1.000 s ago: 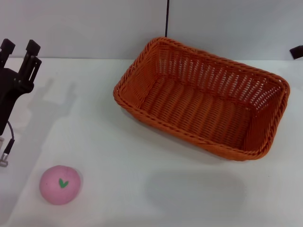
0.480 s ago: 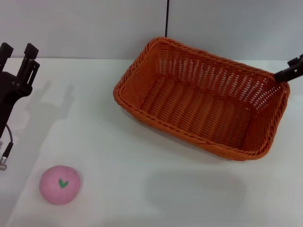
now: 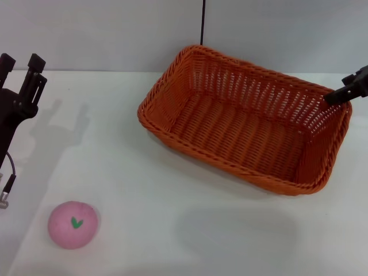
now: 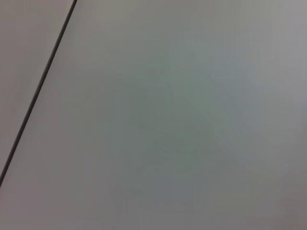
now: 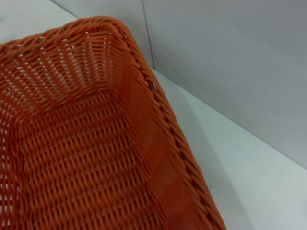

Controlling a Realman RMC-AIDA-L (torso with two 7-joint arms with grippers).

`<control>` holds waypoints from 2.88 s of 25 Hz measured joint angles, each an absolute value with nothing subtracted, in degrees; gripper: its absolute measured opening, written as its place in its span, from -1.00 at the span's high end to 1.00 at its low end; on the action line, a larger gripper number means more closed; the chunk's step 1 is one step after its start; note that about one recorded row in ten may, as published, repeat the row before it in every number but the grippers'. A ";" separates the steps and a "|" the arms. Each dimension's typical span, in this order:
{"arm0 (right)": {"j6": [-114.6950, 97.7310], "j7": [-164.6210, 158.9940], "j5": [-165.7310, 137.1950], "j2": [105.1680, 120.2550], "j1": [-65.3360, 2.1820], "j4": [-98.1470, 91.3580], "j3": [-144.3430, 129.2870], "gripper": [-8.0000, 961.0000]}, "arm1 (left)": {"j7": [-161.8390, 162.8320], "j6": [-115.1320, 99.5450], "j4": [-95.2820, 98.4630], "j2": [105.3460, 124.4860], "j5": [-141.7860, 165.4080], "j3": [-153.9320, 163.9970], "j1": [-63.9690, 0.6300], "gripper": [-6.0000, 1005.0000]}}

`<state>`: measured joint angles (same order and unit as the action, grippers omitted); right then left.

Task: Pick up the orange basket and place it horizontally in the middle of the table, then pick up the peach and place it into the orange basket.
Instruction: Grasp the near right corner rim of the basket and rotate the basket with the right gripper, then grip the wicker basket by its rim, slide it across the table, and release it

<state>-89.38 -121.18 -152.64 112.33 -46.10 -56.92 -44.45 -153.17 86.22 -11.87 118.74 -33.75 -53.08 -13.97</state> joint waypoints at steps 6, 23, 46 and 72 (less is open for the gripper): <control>-85.51 -121.09 -152.83 113.42 -46.09 -55.25 -47.12 -0.16 | -153.17 86.15 -11.87 118.74 -33.75 -53.01 -13.98 -0.30; -77.96 -118.15 -152.79 115.23 -46.68 -50.82 -51.59 0.10 | -153.19 84.71 -11.87 118.92 -33.75 -52.81 -14.15 -0.30; -87.40 -109.03 -132.29 114.83 -34.15 -72.06 -46.96 0.60 | -153.20 84.14 -11.86 118.82 -33.75 -53.09 -14.59 -0.30; -96.86 -77.71 -112.74 108.29 -39.42 -47.60 -41.75 0.59 | -153.19 83.16 -13.40 118.91 -33.75 -53.08 -14.52 -0.30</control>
